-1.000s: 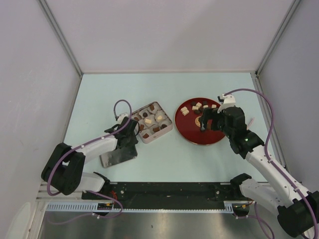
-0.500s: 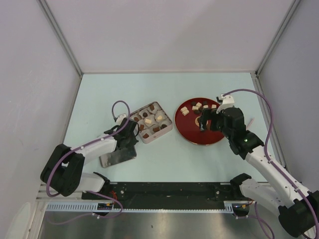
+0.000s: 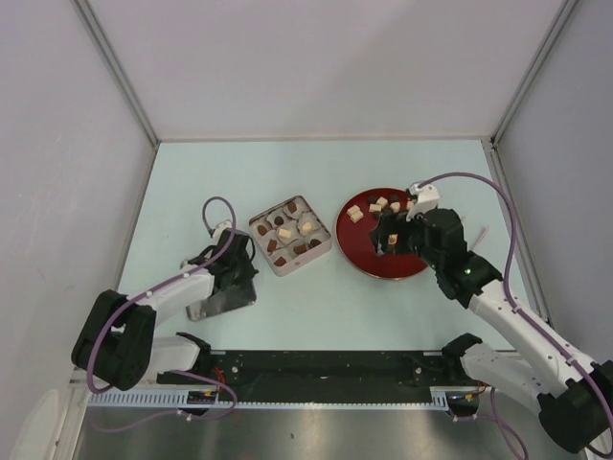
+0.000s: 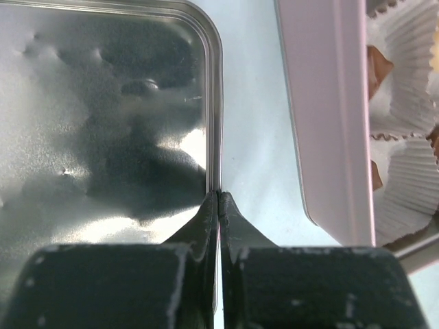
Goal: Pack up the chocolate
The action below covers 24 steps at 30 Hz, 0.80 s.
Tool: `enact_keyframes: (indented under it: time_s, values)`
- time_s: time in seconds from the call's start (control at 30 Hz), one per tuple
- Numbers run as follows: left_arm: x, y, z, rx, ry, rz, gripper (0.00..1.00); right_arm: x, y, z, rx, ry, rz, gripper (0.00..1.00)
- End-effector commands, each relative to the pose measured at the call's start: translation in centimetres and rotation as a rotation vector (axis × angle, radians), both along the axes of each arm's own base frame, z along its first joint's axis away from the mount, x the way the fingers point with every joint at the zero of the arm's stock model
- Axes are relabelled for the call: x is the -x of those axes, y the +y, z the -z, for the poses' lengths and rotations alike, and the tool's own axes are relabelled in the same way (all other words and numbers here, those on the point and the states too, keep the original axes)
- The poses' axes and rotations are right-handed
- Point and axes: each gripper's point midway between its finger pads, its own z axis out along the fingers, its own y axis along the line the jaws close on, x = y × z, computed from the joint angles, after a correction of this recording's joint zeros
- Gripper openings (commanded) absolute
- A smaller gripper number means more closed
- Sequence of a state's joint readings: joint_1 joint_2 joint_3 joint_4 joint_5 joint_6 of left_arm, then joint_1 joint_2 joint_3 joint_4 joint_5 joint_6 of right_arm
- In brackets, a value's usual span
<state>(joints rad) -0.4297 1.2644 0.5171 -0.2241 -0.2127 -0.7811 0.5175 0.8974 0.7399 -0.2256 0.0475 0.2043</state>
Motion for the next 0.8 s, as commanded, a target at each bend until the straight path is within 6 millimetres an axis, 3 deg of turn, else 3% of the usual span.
enact_keyframes:
  time_s: [0.0,0.3,0.53,0.77]
  values:
    - [-0.4,0.5,-0.6,0.004,-0.015,0.043,0.0,0.2,3.4,-1.0,-0.027,-0.056,-0.114,0.98]
    - [-3.1,0.9,-8.8,0.042,-0.233,0.013,0.0,2.0,11.5,-2.3,0.005,-0.224,-0.312,0.97]
    - [-2.9,2.3,-15.3,0.108,-0.417,-0.098,0.0,3.3,16.7,-3.5,-0.038,-0.344,-0.424,0.98]
    - [-2.6,3.0,-21.4,0.211,-0.587,-0.178,0.0,4.2,20.3,-4.1,-0.067,-0.45,-0.49,0.98]
